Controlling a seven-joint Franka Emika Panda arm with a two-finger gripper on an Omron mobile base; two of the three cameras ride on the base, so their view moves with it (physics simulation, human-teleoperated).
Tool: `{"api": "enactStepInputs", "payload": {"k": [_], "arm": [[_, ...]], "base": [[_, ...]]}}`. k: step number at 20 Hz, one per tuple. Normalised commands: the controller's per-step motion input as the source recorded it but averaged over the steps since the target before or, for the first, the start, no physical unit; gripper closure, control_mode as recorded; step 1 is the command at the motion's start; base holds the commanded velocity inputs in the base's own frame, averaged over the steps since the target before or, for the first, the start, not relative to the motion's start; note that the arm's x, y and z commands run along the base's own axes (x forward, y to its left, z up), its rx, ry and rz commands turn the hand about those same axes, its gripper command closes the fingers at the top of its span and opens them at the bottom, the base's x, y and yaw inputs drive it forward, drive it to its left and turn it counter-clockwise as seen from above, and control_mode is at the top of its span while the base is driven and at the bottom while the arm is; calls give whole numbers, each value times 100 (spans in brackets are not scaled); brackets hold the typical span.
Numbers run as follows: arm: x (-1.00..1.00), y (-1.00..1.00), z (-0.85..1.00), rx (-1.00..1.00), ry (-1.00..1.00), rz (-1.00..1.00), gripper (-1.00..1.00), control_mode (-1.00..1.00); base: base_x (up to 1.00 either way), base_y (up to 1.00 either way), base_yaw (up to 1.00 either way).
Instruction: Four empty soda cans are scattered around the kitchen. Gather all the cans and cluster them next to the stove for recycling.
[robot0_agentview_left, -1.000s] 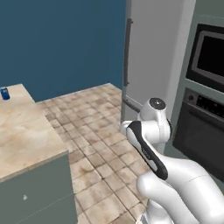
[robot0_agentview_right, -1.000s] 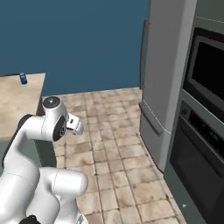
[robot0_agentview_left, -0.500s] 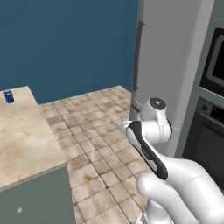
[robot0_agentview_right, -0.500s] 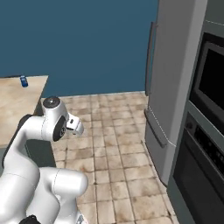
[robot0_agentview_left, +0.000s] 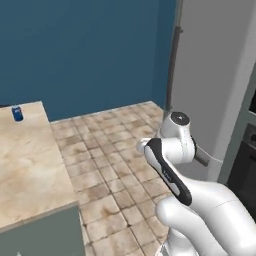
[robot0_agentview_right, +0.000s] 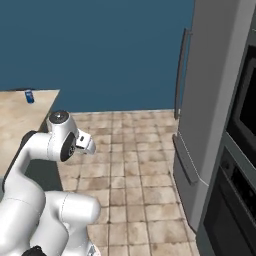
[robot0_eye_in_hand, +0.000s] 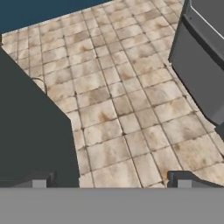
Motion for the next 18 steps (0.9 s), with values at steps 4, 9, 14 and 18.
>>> {"api": "enactStepInputs", "payload": {"k": [4,9,14,18], "arm": [[0,0,0,0,0,0,-100,100],[0,0,0,0,0,0,-100,100],[0,0,0,0,0,0,-100,100],[0,0,0,0,0,0,-100,100]], "base": [[58,-23,21],[59,-23,21],[59,-26,15],[60,-29,10]]}}
